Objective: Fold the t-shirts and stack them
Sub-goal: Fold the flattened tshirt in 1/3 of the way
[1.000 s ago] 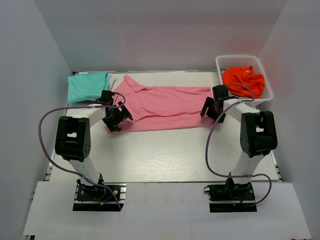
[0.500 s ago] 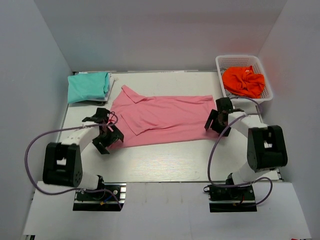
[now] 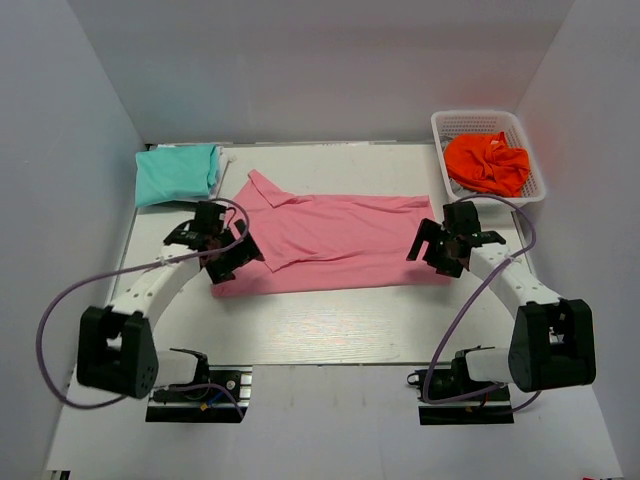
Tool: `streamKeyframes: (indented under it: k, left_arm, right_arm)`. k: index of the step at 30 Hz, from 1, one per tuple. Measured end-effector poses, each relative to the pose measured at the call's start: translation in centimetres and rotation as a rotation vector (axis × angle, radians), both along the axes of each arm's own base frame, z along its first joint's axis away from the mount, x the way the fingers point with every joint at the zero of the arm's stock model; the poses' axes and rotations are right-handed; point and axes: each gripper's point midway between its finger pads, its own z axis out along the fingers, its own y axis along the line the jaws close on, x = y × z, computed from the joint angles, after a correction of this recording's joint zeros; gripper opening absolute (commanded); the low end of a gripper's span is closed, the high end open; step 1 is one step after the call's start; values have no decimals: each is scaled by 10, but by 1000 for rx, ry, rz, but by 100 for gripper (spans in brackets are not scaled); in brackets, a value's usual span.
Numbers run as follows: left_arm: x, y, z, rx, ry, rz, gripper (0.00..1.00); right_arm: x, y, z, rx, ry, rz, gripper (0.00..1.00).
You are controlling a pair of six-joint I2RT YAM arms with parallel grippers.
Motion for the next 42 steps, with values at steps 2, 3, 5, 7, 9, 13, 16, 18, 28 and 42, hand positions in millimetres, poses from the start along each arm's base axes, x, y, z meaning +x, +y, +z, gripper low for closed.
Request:
streamKeyframes:
  k: [2, 3, 5, 7, 9, 13, 16, 18, 28, 42]
  left_arm:
    - [7, -17, -11, -15, 29, -58, 100]
    - [11, -26, -16, -18, 44, -90, 100]
    - [17, -43, -25, -24, 64, -144, 100]
    - [21, -56, -33, -18, 74, -181, 100]
    - [21, -65, -42, -12, 86, -212, 100]
    - [26, -75, -55, 7, 112, -242, 95]
    - [35, -78, -60, 27, 108, -245, 87]
    - [38, -80, -62, 33, 103, -249, 85]
    - [42, -76, -71, 69, 104, -242, 48]
    - [60, -73, -70, 118, 74, -232, 0]
  right_arm:
    - [1, 2, 0, 11, -1, 6, 90]
    - [2, 3, -1, 13, 0, 7, 90]
    - [3, 4, -1, 18, -2, 9, 90]
    - [6, 5, 0, 22, -13, 11, 90]
    - [8, 5, 1, 25, -22, 11, 90]
    - [10, 6, 1, 25, -30, 11, 90]
    - [9, 5, -1, 22, -21, 10, 90]
    - [8, 5, -6, 19, -4, 10, 90]
    - [5, 7, -19, 26, 46, 18, 90]
    - [6, 7, -15, 26, 33, 17, 90]
